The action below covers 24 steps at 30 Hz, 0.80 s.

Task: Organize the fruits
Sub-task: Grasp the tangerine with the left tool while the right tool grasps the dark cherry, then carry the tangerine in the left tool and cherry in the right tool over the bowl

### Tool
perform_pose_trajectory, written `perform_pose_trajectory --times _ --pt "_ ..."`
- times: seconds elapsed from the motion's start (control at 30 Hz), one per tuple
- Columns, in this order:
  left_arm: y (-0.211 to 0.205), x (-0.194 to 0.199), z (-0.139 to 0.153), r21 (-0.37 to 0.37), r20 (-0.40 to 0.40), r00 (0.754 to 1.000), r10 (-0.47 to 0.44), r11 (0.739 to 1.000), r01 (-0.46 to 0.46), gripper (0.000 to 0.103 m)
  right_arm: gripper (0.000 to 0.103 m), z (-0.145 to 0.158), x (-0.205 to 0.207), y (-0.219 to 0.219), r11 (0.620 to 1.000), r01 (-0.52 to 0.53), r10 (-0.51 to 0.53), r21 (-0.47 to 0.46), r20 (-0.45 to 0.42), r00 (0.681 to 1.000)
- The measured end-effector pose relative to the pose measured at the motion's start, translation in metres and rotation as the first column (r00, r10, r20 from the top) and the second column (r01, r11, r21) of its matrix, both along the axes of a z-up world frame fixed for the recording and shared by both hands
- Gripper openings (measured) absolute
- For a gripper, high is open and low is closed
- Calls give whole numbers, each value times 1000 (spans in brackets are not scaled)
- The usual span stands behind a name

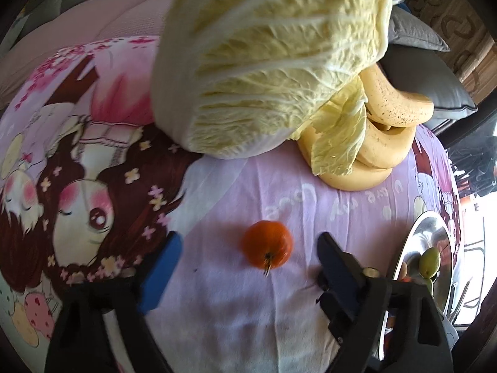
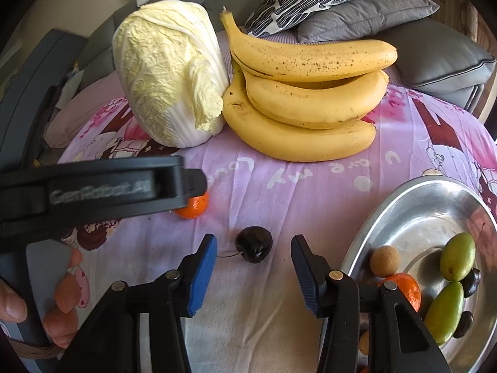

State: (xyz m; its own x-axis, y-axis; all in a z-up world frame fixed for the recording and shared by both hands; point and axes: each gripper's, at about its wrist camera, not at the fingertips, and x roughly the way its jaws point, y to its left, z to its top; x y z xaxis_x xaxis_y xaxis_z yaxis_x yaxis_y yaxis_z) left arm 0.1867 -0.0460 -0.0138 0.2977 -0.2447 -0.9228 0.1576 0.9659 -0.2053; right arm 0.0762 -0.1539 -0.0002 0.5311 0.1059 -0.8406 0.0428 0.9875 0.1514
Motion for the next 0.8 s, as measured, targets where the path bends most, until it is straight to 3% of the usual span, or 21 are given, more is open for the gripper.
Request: perform_pose_trajectory --times 0.13,0.2,0.3,0.47,0.7,0.8 --pt "-9 8 -9 -8 -16 1000 -24 1000 23 69 52 -7 6 3 1000 -10 10 -9 -18 1000" --pt "-11 11 -15 -4 -29 999 -27 1000 27 52 52 -12 8 6 1000 -17 16 -22 -31 999" --pt "-10 11 -18 -6 -32 999 -18 1000 18 38 49 -17 10 7 1000 -17 16 -12 -37 999" --pt "-6 12 -18 -9 -28 1000 -11 1000 11 38 31 -19 11 9 1000 -20 20 4 -35 999" --pt "0 0 -18 -7 -20 1000 -9 1000 9 38 30 -16 7 6 999 -20 21 27 -23 1000" --pt "10 -13 -5 -27 -7 1000 -13 1000 13 38 30 -8 1 3 999 -15 15 34 1 1000"
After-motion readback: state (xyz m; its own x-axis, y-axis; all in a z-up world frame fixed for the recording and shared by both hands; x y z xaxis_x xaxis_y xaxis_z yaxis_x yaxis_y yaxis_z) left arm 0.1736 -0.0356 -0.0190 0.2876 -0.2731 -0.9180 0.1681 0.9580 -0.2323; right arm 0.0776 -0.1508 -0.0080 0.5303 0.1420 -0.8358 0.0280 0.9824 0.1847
